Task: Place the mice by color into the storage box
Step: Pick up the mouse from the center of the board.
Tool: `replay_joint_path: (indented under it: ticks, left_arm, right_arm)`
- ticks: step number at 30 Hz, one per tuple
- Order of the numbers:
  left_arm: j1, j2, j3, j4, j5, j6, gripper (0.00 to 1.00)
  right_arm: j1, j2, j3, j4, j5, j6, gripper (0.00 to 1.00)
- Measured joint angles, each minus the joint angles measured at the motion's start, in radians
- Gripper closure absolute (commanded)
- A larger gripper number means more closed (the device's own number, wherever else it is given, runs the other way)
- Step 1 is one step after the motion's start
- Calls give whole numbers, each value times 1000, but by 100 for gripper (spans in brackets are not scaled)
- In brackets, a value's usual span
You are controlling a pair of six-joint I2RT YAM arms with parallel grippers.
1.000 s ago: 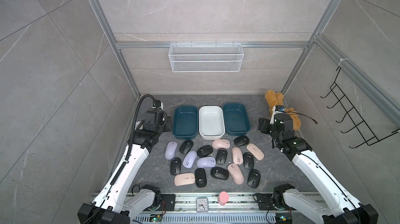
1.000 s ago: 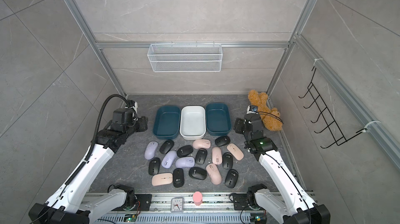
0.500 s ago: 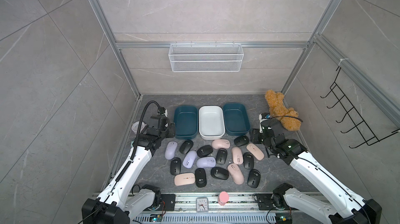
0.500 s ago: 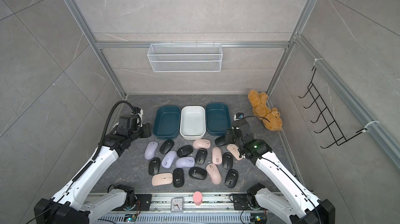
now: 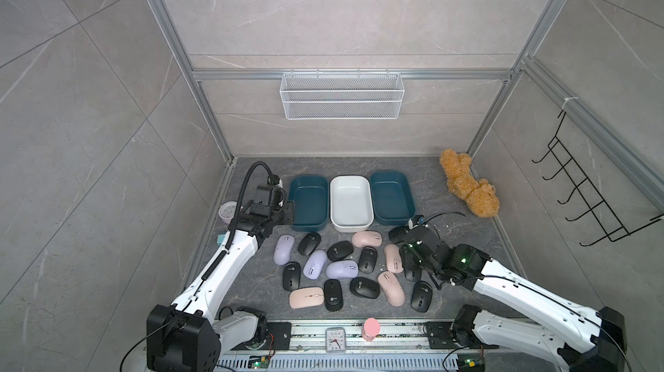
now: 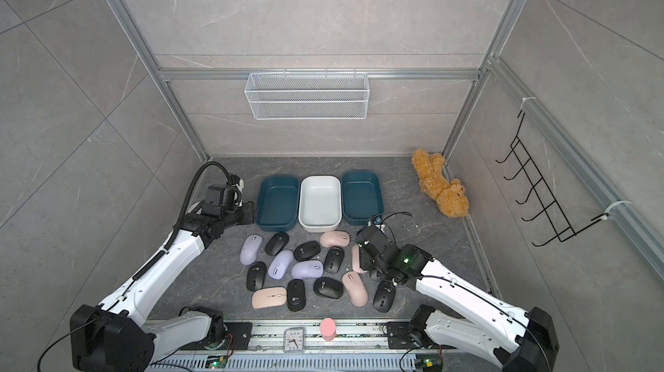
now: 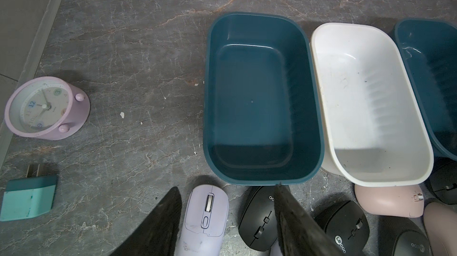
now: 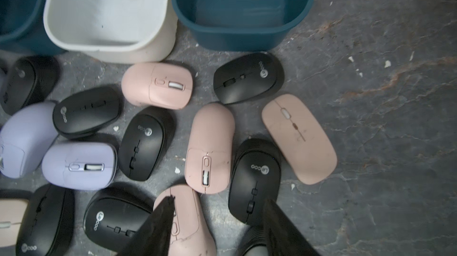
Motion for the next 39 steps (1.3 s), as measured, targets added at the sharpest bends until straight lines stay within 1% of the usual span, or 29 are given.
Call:
replay_joint_path:
  ticks: [5, 9, 16, 22, 29, 39]
  left_arm:
    - [0, -3, -13, -1, -1, 2, 38]
    - [-6, -4, -13, -1, -2, 3, 38]
    - [-13, -4, -13, -1, -4, 3, 38]
    - [-18, -3, -21, -1, -4, 3, 38]
    - [-20, 0, -21, -1, -8, 3, 38]
    - [-20, 0, -21, -2, -12, 4, 35]
  right_arm:
    - [137, 122, 4, -37, 6, 42, 37]
    - [187, 177, 7, -46, -12, 71, 36]
    - [200, 198, -30, -22, -68, 129, 37]
    - [215, 222, -67, 7, -108, 151, 37]
    - [215, 232, -90, 43, -119, 158, 35]
    - [216, 271, -98, 85, -123, 157, 32]
